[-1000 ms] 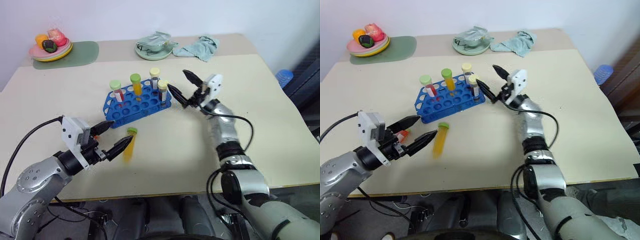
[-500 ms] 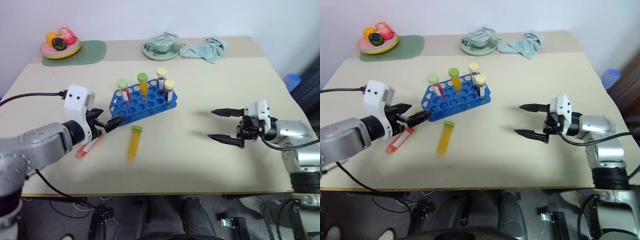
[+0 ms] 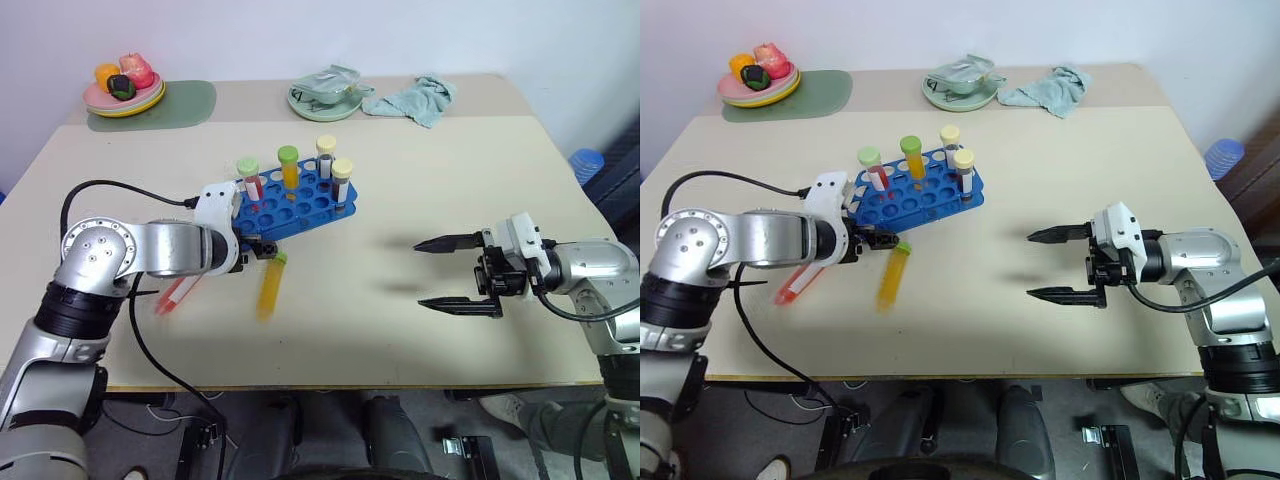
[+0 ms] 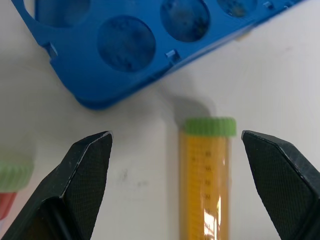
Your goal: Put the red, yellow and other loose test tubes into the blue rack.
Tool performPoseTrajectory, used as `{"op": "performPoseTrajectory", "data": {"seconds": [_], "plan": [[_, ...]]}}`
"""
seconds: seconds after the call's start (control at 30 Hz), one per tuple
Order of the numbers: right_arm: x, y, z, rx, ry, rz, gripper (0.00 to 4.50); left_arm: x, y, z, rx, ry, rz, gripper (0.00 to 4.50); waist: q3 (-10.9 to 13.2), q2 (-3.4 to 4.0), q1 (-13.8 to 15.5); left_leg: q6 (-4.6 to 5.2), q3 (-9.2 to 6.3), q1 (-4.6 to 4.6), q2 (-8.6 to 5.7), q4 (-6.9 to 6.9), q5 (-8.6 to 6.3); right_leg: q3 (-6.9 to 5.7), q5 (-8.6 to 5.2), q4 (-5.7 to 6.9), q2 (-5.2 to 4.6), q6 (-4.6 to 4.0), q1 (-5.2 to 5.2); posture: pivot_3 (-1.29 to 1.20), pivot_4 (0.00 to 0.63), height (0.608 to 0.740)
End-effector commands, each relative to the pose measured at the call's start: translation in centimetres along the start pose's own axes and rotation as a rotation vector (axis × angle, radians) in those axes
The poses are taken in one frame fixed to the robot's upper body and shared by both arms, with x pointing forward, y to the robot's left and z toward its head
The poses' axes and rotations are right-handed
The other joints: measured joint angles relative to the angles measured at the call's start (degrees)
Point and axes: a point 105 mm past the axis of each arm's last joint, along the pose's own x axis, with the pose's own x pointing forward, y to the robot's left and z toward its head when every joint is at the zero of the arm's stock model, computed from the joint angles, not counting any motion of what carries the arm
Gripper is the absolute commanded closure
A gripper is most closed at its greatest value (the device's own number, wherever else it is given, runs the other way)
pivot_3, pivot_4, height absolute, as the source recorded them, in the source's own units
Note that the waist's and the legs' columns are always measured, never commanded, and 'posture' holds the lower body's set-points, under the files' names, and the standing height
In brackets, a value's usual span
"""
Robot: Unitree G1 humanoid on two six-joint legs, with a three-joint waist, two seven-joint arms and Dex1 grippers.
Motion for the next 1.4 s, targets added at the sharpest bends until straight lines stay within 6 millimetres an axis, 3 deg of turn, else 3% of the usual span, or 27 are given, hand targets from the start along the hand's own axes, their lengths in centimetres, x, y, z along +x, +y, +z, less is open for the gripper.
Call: {"op": "performPoseTrajectory", "data": {"seconds": [0.03,0.23,0.77,0.87,0.9,1.0,1.07,1.13,1.4], "plan": [[-0.1,0.5,1.3,-0.059,-0.002,0.01,0.17,0.6,-1.0,0.3,-0.011,0.027,-0.013,0.26,-0.01,-0.01,0.03,0.0,0.0,0.0,0.0,0.01,0.0,0.0,0.0,0.0,0.0,0.0,0.0,0.0,0.15,0.74],[0.5,1.0,1.7,-0.067,-0.002,0.013,0.17,2.0,-2.1,0.0,-0.05,0.08,0.013,0.26,-0.01,-0.03,0.03,0.01,0.0,-0.04,-0.01,0.07,0.0,0.0,0.0,0.01,-0.01,0.01,-0.01,0.0,0.15,0.74],[0.8,1.0,2.5,-0.088,-0.019,-0.008,0.17,2.9,-2.0,0.4,-0.163,0.136,0.105,0.26,-0.06,-0.12,0.79,0.01,0.02,-0.04,-0.06,0.1,-0.01,0.0,0.0,0.07,-0.06,0.02,-0.04,0.0,0.15,0.74],[0.8,1.0,2.5,-0.089,-0.02,-0.01,0.13,3.0,-1.9,0.2,-0.157,0.14,0.117,1.06,-0.07,-0.13,1.11,0.01,0.03,-0.04,-0.07,0.11,-0.01,0.01,0.0,0.07,-0.07,0.02,-0.04,0.0,0.15,0.74],[0.8,1.0,2.5,-0.089,-0.021,-0.011,0.13,3.0,-1.8,0.1,-0.161,0.141,0.125,1.51,-0.07,-0.14,1.19,0.01,0.04,-0.04,-0.09,0.11,-0.01,0.01,0.0,0.07,-0.09,0.02,-0.04,0.0,0.15,0.74],[0.8,1.0,2.5,-0.089,-0.023,-0.013,0.13,3.0,-1.7,0.1,-0.166,0.143,0.129,1.51,-0.08,-0.16,1.27,0.02,0.03,-0.04,-0.12,0.12,-0.01,0.01,0.0,0.07,-0.13,0.02,-0.04,0.0,0.15,0.74],[0.9,0.9,2.5,-0.091,-0.025,-0.015,0.13,2.9,-1.9,0.2,-0.163,0.14,0.12,1.91,-0.09,-0.17,1.26,0.02,0.03,-0.04,-0.15,0.12,-0.01,0.01,0.0,0.07,-0.16,0.02,-0.03,0.0,0.15,0.74],[0.9,0.9,2.6,-0.091,-0.027,-0.015,0.13,2.9,-1.9,0.2,-0.166,0.137,0.12,2.6,-0.09,-0.17,1.25,0.02,0.03,-0.04,-0.15,0.13,-0.02,0.01,0.0,0.07,-0.16,0.03,-0.03,0.0,0.15,0.74],[1.1,0.7,2.5,-0.094,-0.03,-0.015,0.13,2.7,-2.0,0.3,-0.167,0.119,0.109,2.6,-0.09,-0.17,1.23,0.02,0.03,-0.04,-0.15,0.12,-0.01,0.01,0.0,0.07,-0.15,0.03,-0.03,0.0,0.15,0.74]]}}
